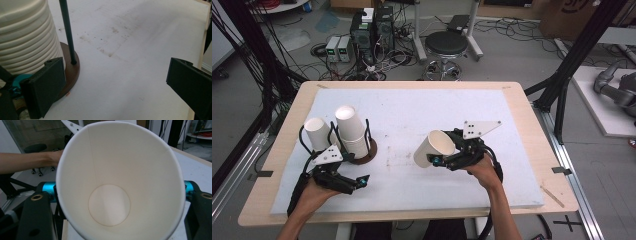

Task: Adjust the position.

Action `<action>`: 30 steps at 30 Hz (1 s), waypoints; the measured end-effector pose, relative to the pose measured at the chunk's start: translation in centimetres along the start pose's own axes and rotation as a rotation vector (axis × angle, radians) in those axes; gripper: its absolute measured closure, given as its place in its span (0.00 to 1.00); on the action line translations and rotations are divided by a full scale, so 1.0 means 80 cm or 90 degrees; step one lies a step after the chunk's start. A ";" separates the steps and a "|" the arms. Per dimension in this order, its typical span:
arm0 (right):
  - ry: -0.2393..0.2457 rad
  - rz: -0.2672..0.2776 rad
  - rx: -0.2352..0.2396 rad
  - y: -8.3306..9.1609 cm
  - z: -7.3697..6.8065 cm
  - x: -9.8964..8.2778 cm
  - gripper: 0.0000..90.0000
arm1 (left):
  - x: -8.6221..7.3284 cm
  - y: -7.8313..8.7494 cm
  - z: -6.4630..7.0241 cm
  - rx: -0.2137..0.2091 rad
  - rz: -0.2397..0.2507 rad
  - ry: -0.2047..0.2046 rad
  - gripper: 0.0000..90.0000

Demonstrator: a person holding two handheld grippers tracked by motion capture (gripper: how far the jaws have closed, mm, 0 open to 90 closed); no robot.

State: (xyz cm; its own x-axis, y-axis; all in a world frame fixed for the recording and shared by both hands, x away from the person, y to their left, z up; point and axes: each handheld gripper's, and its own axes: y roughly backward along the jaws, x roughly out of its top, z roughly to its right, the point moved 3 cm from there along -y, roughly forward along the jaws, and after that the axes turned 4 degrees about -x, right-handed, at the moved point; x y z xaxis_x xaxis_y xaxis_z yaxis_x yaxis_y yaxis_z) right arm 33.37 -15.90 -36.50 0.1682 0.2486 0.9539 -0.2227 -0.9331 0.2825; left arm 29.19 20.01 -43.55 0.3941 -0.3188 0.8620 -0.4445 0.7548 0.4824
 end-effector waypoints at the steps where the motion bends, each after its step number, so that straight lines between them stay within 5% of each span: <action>1: -0.003 0.001 -0.001 0.000 -0.001 0.000 0.31 | -0.001 0.000 0.000 0.003 0.006 0.002 0.03; 11: 0.002 0.002 -0.005 0.000 0.001 -0.002 0.31 | -0.006 0.005 0.003 0.007 0.033 -0.012 0.03; 30: -0.003 -0.003 -0.003 -0.001 -0.003 0.000 0.31 | -0.010 0.010 0.000 0.019 0.055 0.000 0.03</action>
State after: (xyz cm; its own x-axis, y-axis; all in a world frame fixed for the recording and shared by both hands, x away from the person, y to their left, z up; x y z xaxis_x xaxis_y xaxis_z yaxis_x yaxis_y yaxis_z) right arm 33.16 -15.81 -36.52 0.1734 0.2524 0.9520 -0.2259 -0.9307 0.2879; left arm 28.48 20.89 -43.85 0.3529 -0.2539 0.9006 -0.5010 0.7616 0.4111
